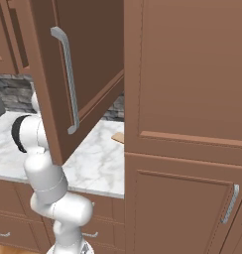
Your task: There are various items on the counter. Only move the condiments/shakers into the cabinet.
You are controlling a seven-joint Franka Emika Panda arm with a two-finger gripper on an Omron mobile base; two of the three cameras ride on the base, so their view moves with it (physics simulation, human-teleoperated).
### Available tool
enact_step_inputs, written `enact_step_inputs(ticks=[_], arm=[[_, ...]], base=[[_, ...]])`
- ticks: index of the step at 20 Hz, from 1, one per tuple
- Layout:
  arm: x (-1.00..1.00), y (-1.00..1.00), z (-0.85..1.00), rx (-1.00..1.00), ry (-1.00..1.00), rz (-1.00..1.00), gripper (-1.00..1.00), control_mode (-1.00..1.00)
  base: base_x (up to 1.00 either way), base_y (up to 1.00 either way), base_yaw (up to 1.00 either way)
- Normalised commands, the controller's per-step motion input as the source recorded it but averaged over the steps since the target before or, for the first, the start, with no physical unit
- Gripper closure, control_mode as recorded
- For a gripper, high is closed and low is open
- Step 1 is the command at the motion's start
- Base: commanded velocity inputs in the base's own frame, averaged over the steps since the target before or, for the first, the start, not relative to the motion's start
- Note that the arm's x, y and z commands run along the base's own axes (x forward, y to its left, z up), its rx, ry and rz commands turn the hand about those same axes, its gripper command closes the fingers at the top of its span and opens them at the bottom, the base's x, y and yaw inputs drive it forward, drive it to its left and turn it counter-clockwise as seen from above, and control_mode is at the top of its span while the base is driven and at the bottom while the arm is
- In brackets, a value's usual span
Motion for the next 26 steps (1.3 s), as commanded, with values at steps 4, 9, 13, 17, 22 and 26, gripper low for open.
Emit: enact_step_inputs(ticks=[4,9,13,17,22,26], arm=[[-0.25,0.03,-0.01,0.00,0.00,0.00,-1.00,-1.00],[-0.74,0.18,-0.10,-0.01,0.00,0.00,-1.00,-1.00],[-0.99,0.18,-0.22,0.00,0.00,0.00,-1.00,-1.00],[-1.00,0.18,-0.45,0.00,-0.08,0.00,-1.00,-1.00],[-1.00,0.21,-0.63,0.00,-0.09,-0.03,-1.00,-1.00],[-1.00,0.26,-0.29,0.00,-0.19,-0.03,-1.00,-1.00]], base=[[0.00,0.00,0.00],[0.00,0.00,0.00],[0.00,0.00,0.00],[0.00,0.00,0.00],[0.00,0.00,0.00],[0.00,0.00,0.00]])
